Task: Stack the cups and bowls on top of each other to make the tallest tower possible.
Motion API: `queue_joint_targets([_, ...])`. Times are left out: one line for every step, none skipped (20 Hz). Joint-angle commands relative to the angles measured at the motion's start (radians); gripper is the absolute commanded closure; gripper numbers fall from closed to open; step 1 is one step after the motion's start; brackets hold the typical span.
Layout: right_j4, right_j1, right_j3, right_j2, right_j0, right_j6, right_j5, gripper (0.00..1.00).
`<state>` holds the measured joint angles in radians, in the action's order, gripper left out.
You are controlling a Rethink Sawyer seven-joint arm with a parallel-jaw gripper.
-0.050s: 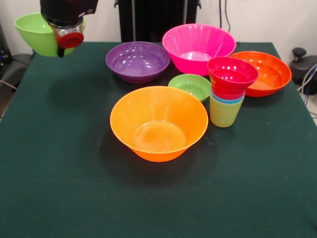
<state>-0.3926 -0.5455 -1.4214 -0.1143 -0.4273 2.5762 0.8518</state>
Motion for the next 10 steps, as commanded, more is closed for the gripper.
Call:
queue_joint_targets([0.07,0.072,0.216,0.177,0.02,-0.164,0.236,1.0])
queue_joint_targets([0.077,0.076,0.231,0.183,0.021,-0.162,0.257,1.0])
queue_joint_targets([0.09,0.081,0.256,0.19,0.023,-0.155,0.296,1.0])
queue_joint_targets([0.096,0.084,0.271,0.193,0.024,-0.154,0.317,1.0])
queue_joint_targets([0.107,0.089,0.294,0.197,0.026,-0.149,0.356,1.0])
queue_joint_targets([0.113,0.092,0.307,0.201,0.026,-0.147,0.377,1.0])
queue_joint_targets([0.125,0.098,0.327,0.205,0.026,-0.141,0.413,1.0])
queue_joint_targets([0.129,0.101,0.339,0.207,0.027,-0.137,0.432,1.0])
queue_joint_targets([0.139,0.111,0.368,0.211,0.033,-0.122,0.474,1.0])
queue_joint_targets([0.144,0.114,0.378,0.212,0.036,-0.114,0.492,1.0])
